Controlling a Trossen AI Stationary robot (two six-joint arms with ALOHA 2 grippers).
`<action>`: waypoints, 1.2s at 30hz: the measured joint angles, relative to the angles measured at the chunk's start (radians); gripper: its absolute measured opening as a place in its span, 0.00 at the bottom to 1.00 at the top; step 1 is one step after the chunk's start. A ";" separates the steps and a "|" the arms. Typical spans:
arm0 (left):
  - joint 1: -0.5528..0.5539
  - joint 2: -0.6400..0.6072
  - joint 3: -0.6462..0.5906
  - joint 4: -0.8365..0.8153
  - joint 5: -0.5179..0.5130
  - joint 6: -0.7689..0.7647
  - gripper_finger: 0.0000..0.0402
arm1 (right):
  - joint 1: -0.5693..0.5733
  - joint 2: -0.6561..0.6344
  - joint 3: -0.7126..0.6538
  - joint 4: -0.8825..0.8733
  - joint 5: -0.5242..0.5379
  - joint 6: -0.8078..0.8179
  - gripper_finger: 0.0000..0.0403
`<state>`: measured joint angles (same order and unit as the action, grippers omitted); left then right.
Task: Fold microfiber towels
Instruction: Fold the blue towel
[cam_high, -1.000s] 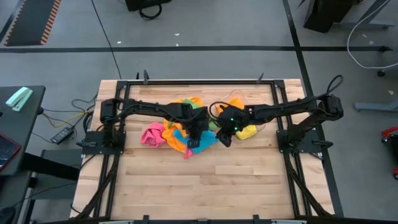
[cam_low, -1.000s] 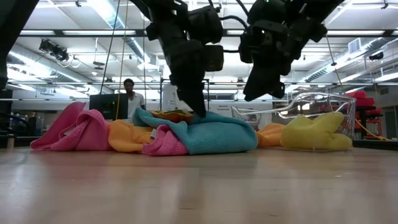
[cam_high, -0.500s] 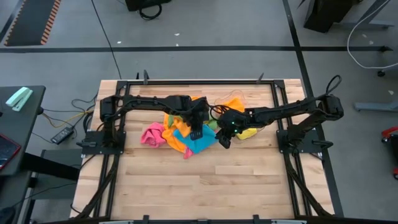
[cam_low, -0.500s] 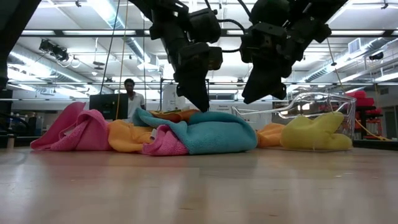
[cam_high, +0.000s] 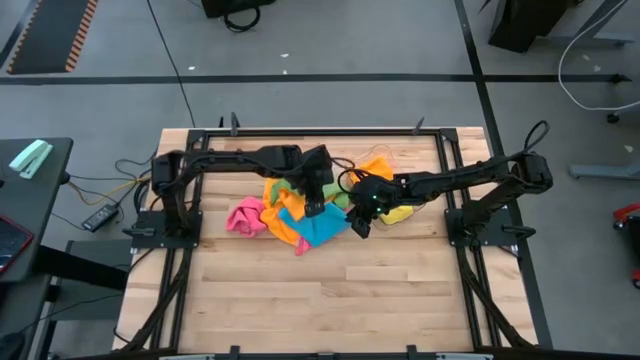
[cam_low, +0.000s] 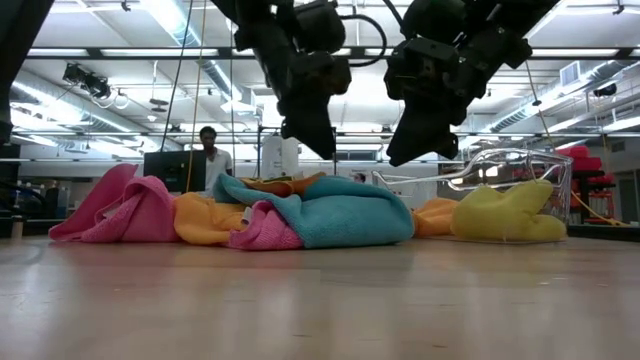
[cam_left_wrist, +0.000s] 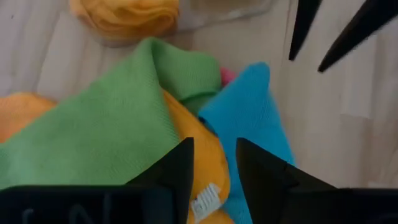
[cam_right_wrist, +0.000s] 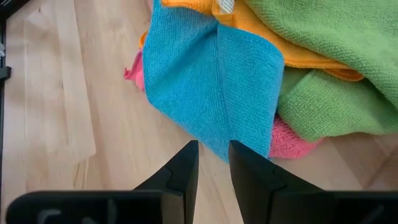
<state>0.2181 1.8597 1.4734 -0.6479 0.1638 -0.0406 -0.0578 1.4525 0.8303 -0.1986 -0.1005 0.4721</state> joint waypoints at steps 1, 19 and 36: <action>0.005 0.004 0.000 0.007 0.020 0.000 0.35 | 0.000 0.000 0.000 0.000 0.000 0.000 0.24; -0.038 0.116 -0.002 0.045 0.156 -0.008 0.29 | 0.002 0.000 0.000 -0.004 0.000 0.024 0.24; -0.046 0.067 -0.002 0.134 0.334 0.027 0.03 | 0.001 -0.017 0.043 -0.002 -0.033 -0.011 0.24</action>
<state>0.1722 1.9271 1.4719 -0.5139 0.4979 -0.0136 -0.0563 1.4359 0.8731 -0.2005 -0.1331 0.4615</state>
